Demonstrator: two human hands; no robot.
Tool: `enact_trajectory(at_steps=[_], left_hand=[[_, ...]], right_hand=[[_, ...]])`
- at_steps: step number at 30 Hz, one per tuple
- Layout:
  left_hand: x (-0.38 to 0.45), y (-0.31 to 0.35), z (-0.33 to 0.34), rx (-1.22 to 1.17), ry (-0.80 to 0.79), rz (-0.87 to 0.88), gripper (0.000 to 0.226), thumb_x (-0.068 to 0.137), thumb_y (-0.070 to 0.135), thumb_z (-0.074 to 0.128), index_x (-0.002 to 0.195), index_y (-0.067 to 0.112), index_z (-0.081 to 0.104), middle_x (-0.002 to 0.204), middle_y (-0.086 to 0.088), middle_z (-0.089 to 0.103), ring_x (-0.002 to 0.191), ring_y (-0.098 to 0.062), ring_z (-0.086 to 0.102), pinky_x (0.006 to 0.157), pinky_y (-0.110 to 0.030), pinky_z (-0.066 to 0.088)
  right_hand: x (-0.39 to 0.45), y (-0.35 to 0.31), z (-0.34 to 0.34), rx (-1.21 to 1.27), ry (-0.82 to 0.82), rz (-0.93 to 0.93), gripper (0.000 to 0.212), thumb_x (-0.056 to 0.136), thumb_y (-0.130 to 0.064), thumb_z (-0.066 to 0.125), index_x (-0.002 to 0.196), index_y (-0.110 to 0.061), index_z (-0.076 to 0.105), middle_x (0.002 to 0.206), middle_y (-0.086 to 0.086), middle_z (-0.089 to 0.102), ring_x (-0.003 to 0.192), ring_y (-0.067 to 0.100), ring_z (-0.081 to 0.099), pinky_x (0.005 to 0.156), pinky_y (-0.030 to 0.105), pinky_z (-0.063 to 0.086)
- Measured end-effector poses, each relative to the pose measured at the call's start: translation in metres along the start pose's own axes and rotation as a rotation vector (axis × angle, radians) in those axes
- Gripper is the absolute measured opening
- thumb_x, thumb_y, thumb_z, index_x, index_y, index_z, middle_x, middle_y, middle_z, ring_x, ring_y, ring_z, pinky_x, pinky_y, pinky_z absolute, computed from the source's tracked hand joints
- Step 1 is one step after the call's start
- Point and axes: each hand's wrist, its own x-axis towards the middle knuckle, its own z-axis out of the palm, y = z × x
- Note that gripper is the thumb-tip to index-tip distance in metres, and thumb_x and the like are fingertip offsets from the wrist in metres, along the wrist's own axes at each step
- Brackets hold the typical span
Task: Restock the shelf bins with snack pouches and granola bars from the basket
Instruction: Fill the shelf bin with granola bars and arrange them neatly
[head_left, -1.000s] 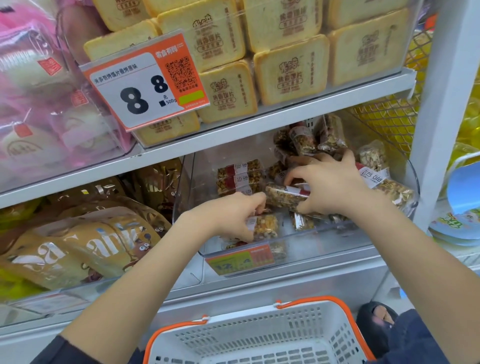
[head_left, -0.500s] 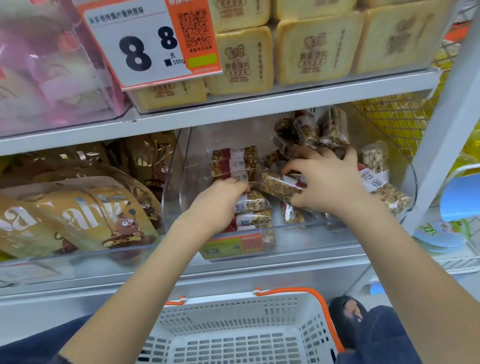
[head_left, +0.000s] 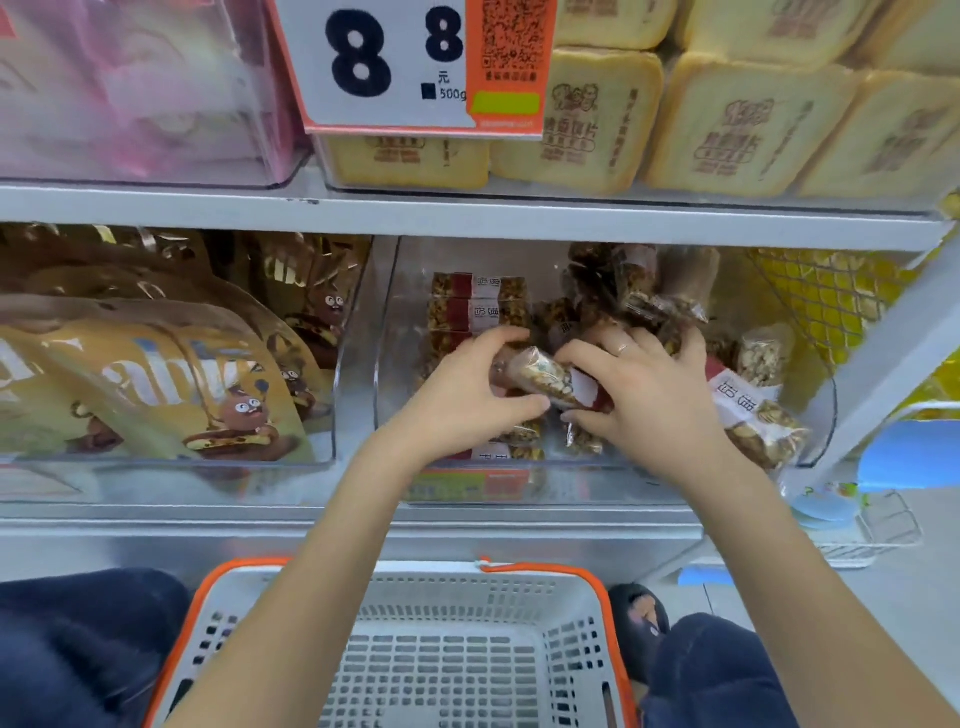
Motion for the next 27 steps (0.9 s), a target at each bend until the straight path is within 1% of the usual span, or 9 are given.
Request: enact_trajectory(at_steps=[2,6,9,12,16,18,21,24,27], left_hand=[[-0.002,0.003,0.001,-0.125,0.006,-0.022,0.055,0.072,0.042,0.074,0.122,0.029,0.055,0.111,0.008,0.063,0.098,-0.008,0.063,0.087,-0.034,0.054],[-0.007,0.006,-0.002,-0.036,0.199,0.071,0.031,0.074,0.032,0.078,0.102,0.024,0.067,0.095,0.012,0.067,0.088,0.0,0.062,0.077,-0.019,0.049],[-0.024,0.014,-0.002,-0.088,0.434,0.177,0.028,0.07,0.031,0.08,0.092,0.022,0.066,0.092,0.008,0.063,0.084,-0.002,0.06,0.071,-0.019,0.05],[-0.037,0.015,-0.003,0.049,0.585,0.313,0.033,0.066,0.029,0.084,0.091,0.02,0.064,0.089,0.006,0.056,0.085,0.004,0.052,0.072,-0.008,0.041],[-0.04,0.016,0.007,0.154,0.475,0.365,0.036,0.062,0.015,0.085,0.09,0.015,0.062,0.085,0.002,0.057,0.078,-0.001,0.05,0.068,-0.01,0.04],[-0.041,0.017,0.01,0.028,0.396,0.323,0.044,0.064,0.009,0.084,0.097,0.018,0.057,0.083,0.0,0.057,0.074,-0.006,0.054,0.066,-0.01,0.044],[-0.045,0.013,-0.003,-0.184,0.272,0.209,0.057,0.07,0.003,0.079,0.11,0.022,0.043,0.091,0.001,0.057,0.082,-0.009,0.061,0.074,-0.022,0.055],[-0.045,0.005,-0.014,0.123,0.273,0.244,0.052,0.08,0.011,0.072,0.125,0.023,0.049,0.109,0.007,0.054,0.102,-0.005,0.053,0.093,-0.028,0.046],[-0.046,0.008,-0.02,0.302,0.221,0.313,0.047,0.089,0.019,0.063,0.134,0.025,0.051,0.127,0.002,0.049,0.122,-0.011,0.041,0.106,-0.027,0.031]], right_hand=[[0.0,-0.001,0.0,0.032,0.018,-0.035,0.055,0.055,-0.044,0.086,0.101,-0.03,0.059,0.096,-0.004,0.066,0.092,0.027,0.062,0.088,0.062,0.036],[0.001,0.0,-0.004,0.136,0.001,-0.013,0.049,0.059,-0.048,0.082,0.096,-0.025,0.059,0.091,-0.005,0.065,0.094,0.027,0.059,0.094,0.057,0.034],[-0.003,0.005,-0.011,0.365,-0.009,-0.017,0.05,0.065,-0.043,0.081,0.106,-0.023,0.062,0.103,-0.004,0.063,0.101,0.025,0.055,0.09,0.041,0.038],[-0.006,0.005,-0.024,0.679,-0.092,-0.006,0.056,0.072,-0.038,0.078,0.123,-0.033,0.055,0.112,-0.012,0.058,0.103,0.008,0.053,0.086,0.025,0.044],[-0.003,-0.016,-0.02,0.891,-0.183,-0.062,0.054,0.074,-0.023,0.074,0.116,-0.048,0.051,0.108,-0.003,0.056,0.098,0.008,0.053,0.08,0.02,0.046],[-0.001,-0.018,-0.016,0.942,-0.162,-0.036,0.05,0.07,-0.014,0.067,0.106,-0.047,0.055,0.105,0.0,0.057,0.101,0.004,0.05,0.085,0.016,0.041],[0.001,-0.008,-0.023,1.014,-0.079,0.003,0.039,0.077,-0.004,0.074,0.103,-0.033,0.065,0.105,-0.012,0.066,0.104,0.005,0.056,0.088,0.025,0.046],[0.001,-0.003,-0.037,1.326,-0.098,0.014,0.033,0.077,0.004,0.073,0.099,-0.02,0.065,0.1,-0.019,0.069,0.099,0.004,0.064,0.082,0.023,0.053],[0.0,0.001,-0.042,1.521,-0.244,0.056,0.035,0.076,0.013,0.068,0.09,-0.019,0.069,0.095,-0.011,0.07,0.096,0.011,0.068,0.075,0.023,0.055]])
